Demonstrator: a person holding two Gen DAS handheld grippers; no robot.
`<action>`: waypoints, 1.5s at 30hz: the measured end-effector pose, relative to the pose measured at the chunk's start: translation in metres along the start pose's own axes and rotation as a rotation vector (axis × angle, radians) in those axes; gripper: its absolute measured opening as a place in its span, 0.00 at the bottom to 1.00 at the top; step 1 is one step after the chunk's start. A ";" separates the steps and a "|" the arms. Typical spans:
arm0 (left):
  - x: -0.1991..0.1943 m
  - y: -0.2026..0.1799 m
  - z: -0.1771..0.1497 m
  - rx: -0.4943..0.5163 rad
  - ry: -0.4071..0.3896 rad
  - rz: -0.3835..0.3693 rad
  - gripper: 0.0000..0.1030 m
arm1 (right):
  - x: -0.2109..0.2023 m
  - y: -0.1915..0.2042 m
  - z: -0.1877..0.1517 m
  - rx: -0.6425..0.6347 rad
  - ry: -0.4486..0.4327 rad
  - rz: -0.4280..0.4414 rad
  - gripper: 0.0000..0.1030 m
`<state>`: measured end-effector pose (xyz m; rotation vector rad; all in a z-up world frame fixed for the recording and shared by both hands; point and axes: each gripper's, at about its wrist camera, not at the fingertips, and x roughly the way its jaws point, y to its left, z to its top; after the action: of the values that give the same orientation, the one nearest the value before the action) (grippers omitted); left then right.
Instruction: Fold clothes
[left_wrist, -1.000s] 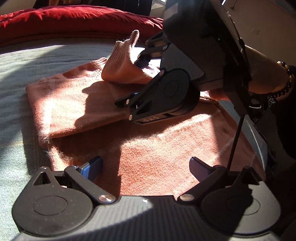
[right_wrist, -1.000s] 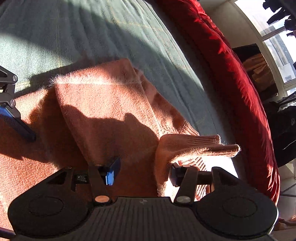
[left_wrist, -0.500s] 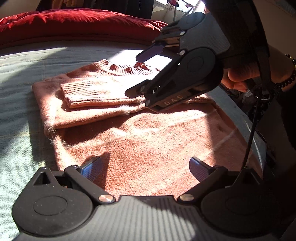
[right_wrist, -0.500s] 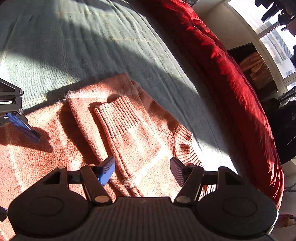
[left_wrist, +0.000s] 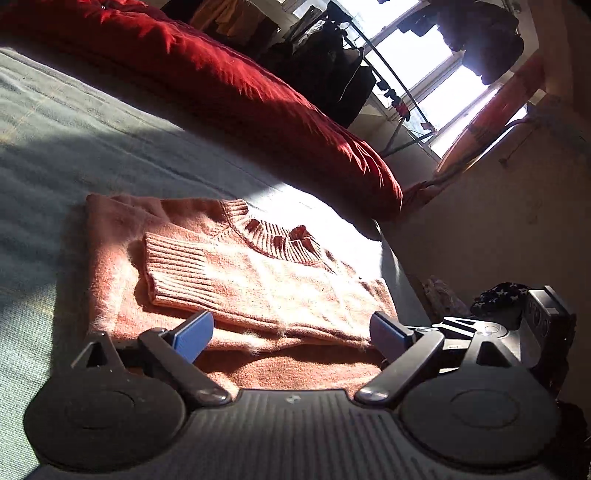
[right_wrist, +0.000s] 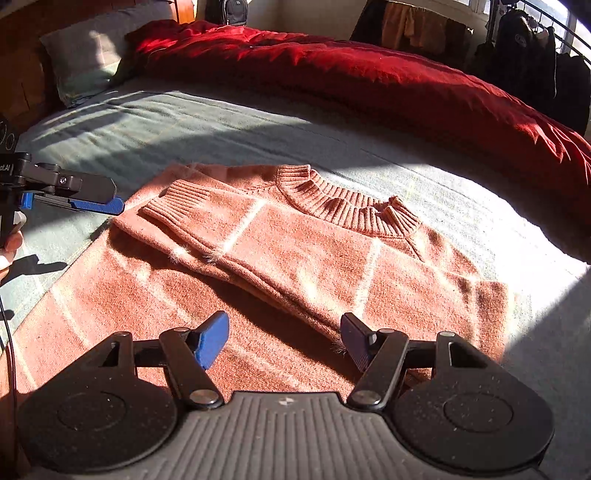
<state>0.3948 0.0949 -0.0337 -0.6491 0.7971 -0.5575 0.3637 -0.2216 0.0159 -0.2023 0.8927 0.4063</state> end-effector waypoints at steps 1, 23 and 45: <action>0.008 0.004 0.001 -0.034 0.009 0.007 0.83 | -0.003 -0.009 -0.007 0.035 -0.015 0.010 0.69; 0.041 0.043 -0.002 -0.205 -0.186 0.145 0.81 | -0.040 -0.154 -0.136 0.411 -0.160 -0.208 0.69; 0.038 -0.010 0.011 0.014 -0.175 0.273 0.14 | 0.024 -0.069 -0.108 -0.305 -0.109 -0.535 0.68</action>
<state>0.4237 0.0658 -0.0386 -0.5565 0.7019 -0.2531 0.3293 -0.3142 -0.0687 -0.6758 0.6338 0.0496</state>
